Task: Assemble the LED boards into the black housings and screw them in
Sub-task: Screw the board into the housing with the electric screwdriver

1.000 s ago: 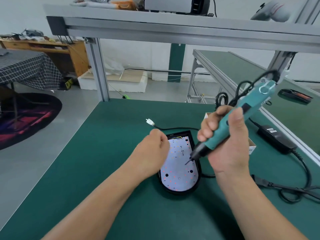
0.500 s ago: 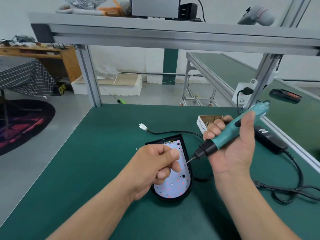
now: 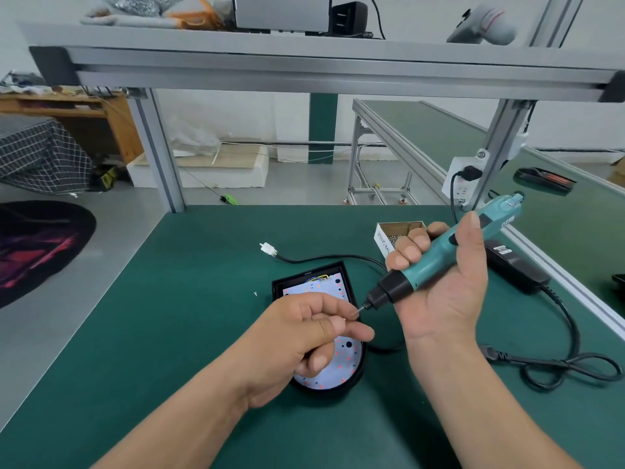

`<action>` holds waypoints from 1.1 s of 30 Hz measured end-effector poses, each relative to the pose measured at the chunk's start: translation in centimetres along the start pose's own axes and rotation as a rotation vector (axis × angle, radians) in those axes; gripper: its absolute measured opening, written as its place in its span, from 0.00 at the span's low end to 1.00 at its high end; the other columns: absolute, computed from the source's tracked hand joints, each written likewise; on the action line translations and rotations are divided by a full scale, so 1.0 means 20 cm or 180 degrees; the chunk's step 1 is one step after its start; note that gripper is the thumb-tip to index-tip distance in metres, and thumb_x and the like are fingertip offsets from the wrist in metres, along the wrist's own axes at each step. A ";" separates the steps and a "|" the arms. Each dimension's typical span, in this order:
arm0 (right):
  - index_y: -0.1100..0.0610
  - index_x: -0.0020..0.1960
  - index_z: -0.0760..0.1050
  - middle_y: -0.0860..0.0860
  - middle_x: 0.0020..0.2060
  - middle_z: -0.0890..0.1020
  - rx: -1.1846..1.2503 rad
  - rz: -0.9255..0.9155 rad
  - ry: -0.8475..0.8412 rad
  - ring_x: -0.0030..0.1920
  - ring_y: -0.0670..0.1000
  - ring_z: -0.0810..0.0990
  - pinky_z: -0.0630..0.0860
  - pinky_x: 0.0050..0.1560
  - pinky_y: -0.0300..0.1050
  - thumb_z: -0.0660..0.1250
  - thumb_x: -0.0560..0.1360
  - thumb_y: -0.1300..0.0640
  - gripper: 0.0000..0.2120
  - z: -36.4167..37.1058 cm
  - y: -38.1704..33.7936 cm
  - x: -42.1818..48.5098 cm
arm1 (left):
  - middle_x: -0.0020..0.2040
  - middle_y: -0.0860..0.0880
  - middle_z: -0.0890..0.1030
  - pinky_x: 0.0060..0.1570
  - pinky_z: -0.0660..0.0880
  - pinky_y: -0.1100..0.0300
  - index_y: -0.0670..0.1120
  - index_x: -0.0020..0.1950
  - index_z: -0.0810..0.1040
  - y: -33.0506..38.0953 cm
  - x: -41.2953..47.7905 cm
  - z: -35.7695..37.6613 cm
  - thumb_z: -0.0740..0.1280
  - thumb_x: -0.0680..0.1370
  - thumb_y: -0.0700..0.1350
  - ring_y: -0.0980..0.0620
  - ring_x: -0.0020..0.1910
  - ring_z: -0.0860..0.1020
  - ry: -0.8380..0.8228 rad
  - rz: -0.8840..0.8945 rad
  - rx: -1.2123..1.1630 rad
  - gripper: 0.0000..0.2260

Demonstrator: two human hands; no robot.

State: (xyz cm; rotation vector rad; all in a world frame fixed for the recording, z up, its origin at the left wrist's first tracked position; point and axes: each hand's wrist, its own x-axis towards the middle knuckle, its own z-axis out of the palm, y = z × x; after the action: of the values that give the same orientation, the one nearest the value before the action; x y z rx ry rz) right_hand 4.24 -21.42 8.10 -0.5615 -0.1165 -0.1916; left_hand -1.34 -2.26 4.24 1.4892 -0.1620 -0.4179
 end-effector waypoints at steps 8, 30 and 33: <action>0.54 0.45 0.73 0.51 0.35 0.72 -0.0074 -0.0004 -0.0083 0.33 0.49 0.71 0.71 0.33 0.42 0.68 0.81 0.42 0.16 -0.01 0.01 -0.01 | 0.58 0.44 0.88 0.27 0.62 0.64 0.43 0.64 0.77 -0.01 0.00 0.01 0.66 0.81 0.45 0.57 0.24 0.68 -0.0090 0.0130 -0.0010 0.13; 0.54 0.44 0.72 0.51 0.34 0.72 -0.0157 0.0019 -0.0084 0.32 0.49 0.71 0.71 0.33 0.42 0.68 0.80 0.43 0.15 -0.01 0.03 -0.01 | 0.57 0.47 0.88 0.29 0.68 0.63 0.45 0.63 0.77 0.00 -0.01 0.02 0.65 0.82 0.43 0.57 0.24 0.69 -0.0046 0.0159 0.0322 0.10; 0.53 0.43 0.72 0.50 0.34 0.72 -0.0155 0.0047 -0.0068 0.32 0.49 0.71 0.72 0.33 0.42 0.68 0.80 0.43 0.15 -0.01 0.04 -0.01 | 0.55 0.49 0.89 0.30 0.70 0.61 0.46 0.62 0.76 0.00 -0.01 0.03 0.64 0.84 0.40 0.56 0.24 0.69 0.0072 0.0247 0.0490 0.08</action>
State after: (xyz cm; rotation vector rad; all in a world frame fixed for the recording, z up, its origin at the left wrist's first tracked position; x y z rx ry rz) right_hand 4.19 -20.79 7.53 -0.6130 -0.1287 -0.1746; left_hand -1.81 -2.76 4.26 1.6325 -0.2376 -0.3316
